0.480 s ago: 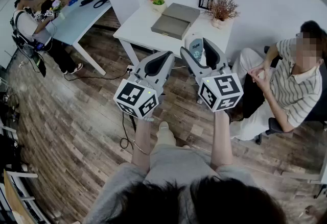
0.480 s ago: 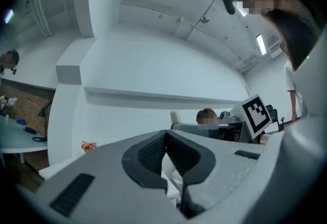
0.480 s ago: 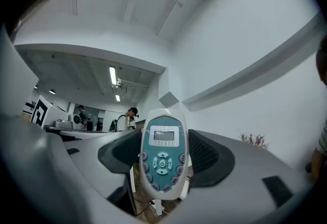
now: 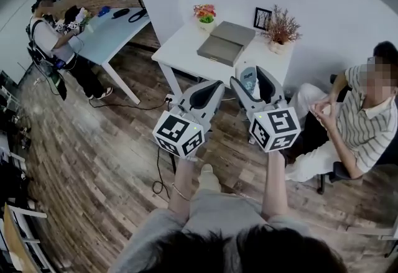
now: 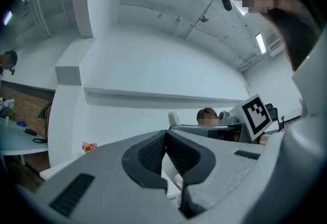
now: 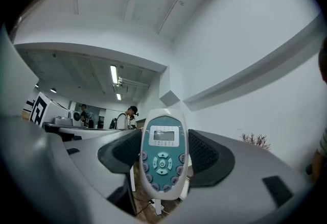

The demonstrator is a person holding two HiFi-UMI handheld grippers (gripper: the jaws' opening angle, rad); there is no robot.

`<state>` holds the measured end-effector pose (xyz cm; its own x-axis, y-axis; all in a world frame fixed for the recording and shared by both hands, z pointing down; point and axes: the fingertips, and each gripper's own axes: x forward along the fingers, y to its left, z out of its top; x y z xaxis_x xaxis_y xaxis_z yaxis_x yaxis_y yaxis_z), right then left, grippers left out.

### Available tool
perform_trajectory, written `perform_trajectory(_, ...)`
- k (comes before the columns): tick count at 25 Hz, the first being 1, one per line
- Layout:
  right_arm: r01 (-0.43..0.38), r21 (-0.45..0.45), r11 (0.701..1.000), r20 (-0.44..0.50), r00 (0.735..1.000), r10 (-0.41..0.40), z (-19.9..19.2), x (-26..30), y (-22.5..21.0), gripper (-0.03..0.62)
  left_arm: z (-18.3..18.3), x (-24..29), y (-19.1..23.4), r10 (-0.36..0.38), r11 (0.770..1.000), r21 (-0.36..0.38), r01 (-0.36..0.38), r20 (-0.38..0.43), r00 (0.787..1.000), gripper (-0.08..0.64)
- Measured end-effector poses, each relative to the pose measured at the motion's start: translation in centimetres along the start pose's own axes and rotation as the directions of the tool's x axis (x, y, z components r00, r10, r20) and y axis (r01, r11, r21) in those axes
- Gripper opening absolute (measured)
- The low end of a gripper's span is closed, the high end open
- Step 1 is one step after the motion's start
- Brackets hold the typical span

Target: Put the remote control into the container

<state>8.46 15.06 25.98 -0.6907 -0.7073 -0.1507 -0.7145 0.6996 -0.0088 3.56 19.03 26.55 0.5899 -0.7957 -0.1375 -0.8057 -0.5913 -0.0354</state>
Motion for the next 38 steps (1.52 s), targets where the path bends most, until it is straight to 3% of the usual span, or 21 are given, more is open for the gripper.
perform_trajectory(9, 0.000, -0.011, 1.000, 0.000, 1.000, 0.000, 0.3, 0.5, -0.3, 0.287, 0.3, 0.2, 0.5, 0.011, 1.000, 0.010, -0.011, 0.007, 1.000, 0.003)
perform_trajectory(15, 0.007, 0.044, 0.999, -0.040, 0.999, -0.005, -1.4, 1.0, 0.1, 0.287, -0.5, -0.6, 1.5, 0.033, 0.999, -0.007, -0.034, -0.066, 0.997, 0.003)
perform_trajectory(23, 0.007, 0.097, 0.995, -0.106, 0.994, 0.003, -5.1, 2.8, -1.2, 0.287, -4.4, 0.5, 3.2, 0.029, 0.997, -0.074, -0.039, -0.119, 0.992, 0.003)
perform_trajectory(32, -0.015, 0.023, 1.000, -0.120, 0.993, 0.017, -5.0, 10.8, -4.8, 0.287, -3.7, 6.3, 10.2, -0.013, 0.996, -0.090, 0.011, -0.030, 0.999, 0.003)
perform_trajectory(38, -0.006, 0.016, 1.000, -0.138, 0.990, 0.009, -5.7, 15.9, -7.1, 0.286, -3.5, 9.1, 15.2, -0.025, 0.996, -0.091, 0.022, -0.032, 0.999, 0.003)
